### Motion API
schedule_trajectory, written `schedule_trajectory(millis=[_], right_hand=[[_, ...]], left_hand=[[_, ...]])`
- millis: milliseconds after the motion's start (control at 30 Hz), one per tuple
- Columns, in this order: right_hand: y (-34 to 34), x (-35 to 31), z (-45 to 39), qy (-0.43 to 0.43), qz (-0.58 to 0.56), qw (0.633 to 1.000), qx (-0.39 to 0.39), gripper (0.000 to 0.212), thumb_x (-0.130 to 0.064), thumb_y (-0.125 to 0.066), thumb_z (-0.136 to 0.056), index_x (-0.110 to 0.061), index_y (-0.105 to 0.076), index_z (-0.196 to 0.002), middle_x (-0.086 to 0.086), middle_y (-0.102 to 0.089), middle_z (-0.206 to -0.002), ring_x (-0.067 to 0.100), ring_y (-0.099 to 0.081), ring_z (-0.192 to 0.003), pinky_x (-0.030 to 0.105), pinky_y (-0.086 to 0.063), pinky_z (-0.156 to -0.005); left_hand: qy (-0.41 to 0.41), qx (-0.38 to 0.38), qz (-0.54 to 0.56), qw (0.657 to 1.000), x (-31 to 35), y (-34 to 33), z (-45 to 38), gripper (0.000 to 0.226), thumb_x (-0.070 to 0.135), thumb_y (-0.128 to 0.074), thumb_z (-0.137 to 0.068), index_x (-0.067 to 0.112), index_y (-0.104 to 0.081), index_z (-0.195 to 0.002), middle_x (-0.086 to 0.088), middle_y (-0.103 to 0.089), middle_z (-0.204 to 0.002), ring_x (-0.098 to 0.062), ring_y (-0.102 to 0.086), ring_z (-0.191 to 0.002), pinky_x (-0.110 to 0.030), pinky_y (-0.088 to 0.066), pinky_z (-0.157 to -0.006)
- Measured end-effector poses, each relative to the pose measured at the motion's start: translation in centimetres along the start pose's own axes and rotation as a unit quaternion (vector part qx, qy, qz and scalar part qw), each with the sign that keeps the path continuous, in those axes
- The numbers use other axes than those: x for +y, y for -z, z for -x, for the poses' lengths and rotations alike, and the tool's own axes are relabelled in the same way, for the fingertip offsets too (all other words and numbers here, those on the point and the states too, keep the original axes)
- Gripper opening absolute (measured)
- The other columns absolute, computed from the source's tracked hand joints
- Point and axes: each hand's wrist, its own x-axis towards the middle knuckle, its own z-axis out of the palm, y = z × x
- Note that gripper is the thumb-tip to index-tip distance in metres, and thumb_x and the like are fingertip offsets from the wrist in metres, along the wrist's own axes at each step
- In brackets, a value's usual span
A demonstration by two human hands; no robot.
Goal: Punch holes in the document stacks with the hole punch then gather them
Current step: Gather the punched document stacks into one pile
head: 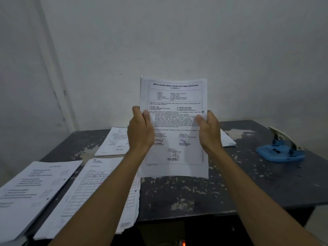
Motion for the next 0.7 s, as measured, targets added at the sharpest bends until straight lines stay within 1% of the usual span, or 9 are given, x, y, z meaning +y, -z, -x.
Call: schedule_trajectory(millis=[100, 167, 267, 300, 367, 433, 567, 633, 700], right_hand=[[-1.5, -1.2, 0.0, -0.01, 0.001, 1.0, -0.025, 0.024, -0.025, -0.048, -0.099, -0.003, -0.052, -0.09, 0.001, -0.067, -0.088, 0.012, -0.061, -0.077, 0.032, -0.049, -0.063], [-2.9, -1.7, 0.4, -0.028, 0.007, 0.998, -0.048, 0.024, -0.024, -0.048, -0.098, -0.002, -0.056, -0.095, 0.004, -0.067, -0.093, 0.017, -0.063, -0.084, 0.035, -0.051, -0.068], [-5.6, -2.0, 1.4, -0.061, 0.028, 0.994, -0.088, 0.02, -0.025, -0.046, -0.099, -0.01, -0.058, -0.099, -0.003, -0.065, -0.097, 0.015, -0.062, -0.089, 0.034, -0.052, -0.073], [-6.5, -2.0, 1.9, -0.071, 0.034, 0.992, -0.101, 0.019, -0.026, -0.045, -0.099, -0.012, -0.059, -0.102, -0.004, -0.065, -0.099, 0.014, -0.061, -0.089, 0.033, -0.052, -0.073], [-8.4, -2.0, 2.9, -0.094, 0.052, 0.986, -0.128, 0.023, -0.026, -0.044, -0.098, -0.012, -0.059, -0.109, -0.002, -0.064, -0.105, 0.014, -0.059, -0.088, 0.028, -0.047, -0.066], [-10.1, -1.9, 4.0, -0.122, 0.071, 0.977, -0.158, 0.026, -0.025, -0.044, -0.097, -0.01, -0.059, -0.112, 0.001, -0.064, -0.107, 0.016, -0.06, -0.088, 0.028, -0.047, -0.064], [-13.5, -1.3, 6.8, -0.169, 0.074, 0.96, -0.211, 0.023, -0.018, -0.045, -0.094, -0.004, -0.061, -0.102, 0.007, -0.065, -0.098, 0.02, -0.062, -0.082, 0.029, -0.048, -0.062], [-14.8, -0.9, 8.1, -0.188, 0.072, 0.951, -0.234, 0.02, -0.014, -0.046, -0.093, -0.002, -0.061, -0.097, 0.007, -0.065, -0.092, 0.02, -0.06, -0.076, 0.028, -0.045, -0.058], [-15.8, -0.4, 9.0, -0.193, 0.085, 0.943, -0.257, 0.013, -0.01, -0.046, -0.091, -0.004, -0.056, -0.083, 0.005, -0.059, -0.079, 0.018, -0.054, -0.067, 0.027, -0.04, -0.056]], left_hand=[[0.017, -0.025, -0.043, 0.999, -1.2, 1.9, -1.3, 0.019, 0.036, -0.027, -0.105, 0.019, -0.035, -0.103, 0.004, -0.053, -0.074, -0.015, -0.055, -0.063, -0.032, -0.045, -0.053], [0.035, -0.039, -0.065, 0.997, -2.1, 3.3, -1.8, 0.021, 0.036, -0.027, -0.105, 0.018, -0.036, -0.104, 0.001, -0.056, -0.079, -0.015, -0.056, -0.063, -0.031, -0.047, -0.052], [0.065, -0.071, -0.092, 0.991, -3.9, 5.5, -2.2, 0.018, 0.035, -0.029, -0.106, 0.018, -0.035, -0.108, 0.001, -0.059, -0.091, -0.016, -0.063, -0.068, -0.036, -0.057, -0.056], [0.073, -0.08, -0.108, 0.988, -4.7, 6.2, -2.3, 0.017, 0.035, -0.03, -0.106, 0.019, -0.035, -0.108, 0.002, -0.058, -0.093, -0.015, -0.063, -0.067, -0.034, -0.057, -0.053], [0.082, -0.099, -0.141, 0.982, -6.5, 7.6, -2.5, 0.016, 0.034, -0.031, -0.105, 0.019, -0.036, -0.108, 0.004, -0.054, -0.089, -0.011, -0.059, -0.064, -0.022, -0.044, -0.042], [0.094, -0.122, -0.167, 0.974, -8.4, 9.0, -2.6, 0.015, 0.032, -0.033, -0.105, 0.017, -0.037, -0.107, 0.006, -0.051, -0.085, -0.01, -0.057, -0.063, -0.017, -0.036, -0.041], [0.12, -0.158, -0.217, 0.956, -12.2, 11.4, -2.5, 0.019, 0.028, -0.037, -0.104, 0.011, -0.044, -0.105, 0.006, -0.051, -0.076, -0.009, -0.054, -0.063, -0.024, -0.038, -0.044], [0.135, -0.174, -0.236, 0.946, -13.9, 12.2, -2.0, 0.025, 0.028, -0.042, -0.103, 0.006, -0.053, -0.112, 0.0, -0.06, -0.085, -0.01, -0.057, -0.065, -0.026, -0.045, -0.05], [0.154, -0.193, -0.256, 0.935, -15.4, 12.5, -1.3, 0.03, 0.029, -0.044, -0.103, 0.005, -0.054, -0.119, -0.008, -0.066, -0.1, -0.01, -0.055, -0.065, -0.026, -0.042, -0.05]])
